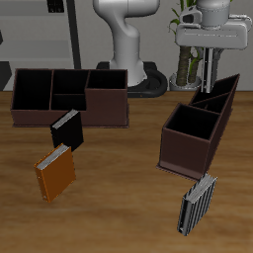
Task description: Place the right striped book into the left desk caddy's back compartment
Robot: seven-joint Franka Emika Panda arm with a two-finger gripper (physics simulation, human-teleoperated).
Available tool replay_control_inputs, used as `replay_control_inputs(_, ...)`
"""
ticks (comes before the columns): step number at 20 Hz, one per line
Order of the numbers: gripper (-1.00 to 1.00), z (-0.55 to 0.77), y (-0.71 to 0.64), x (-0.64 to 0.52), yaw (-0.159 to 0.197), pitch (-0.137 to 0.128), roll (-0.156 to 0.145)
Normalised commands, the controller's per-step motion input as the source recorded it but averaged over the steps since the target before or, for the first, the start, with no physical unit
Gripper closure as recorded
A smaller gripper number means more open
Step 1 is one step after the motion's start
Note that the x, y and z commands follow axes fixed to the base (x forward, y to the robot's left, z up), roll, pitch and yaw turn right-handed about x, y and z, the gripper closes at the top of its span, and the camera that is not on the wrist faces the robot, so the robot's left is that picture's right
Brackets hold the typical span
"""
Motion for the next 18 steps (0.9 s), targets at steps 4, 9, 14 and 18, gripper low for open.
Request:
replay_control_inputs(4, 1.0, -0.05, 0.07, 0.12, -0.008, 0.007, 0.01)
replay_control_inputs(9, 1.0, -0.11, 0.02, 0.12, -0.031, 0.028, 0.008)
replay_control_inputs(14, 1.0, -0.1, 0.0, 0.13, -0.022, 0.016, 0.003)
replay_control_inputs(18, 1.0, -0.16, 0.06, 0.07, -0.003, 0.02, 0.013)
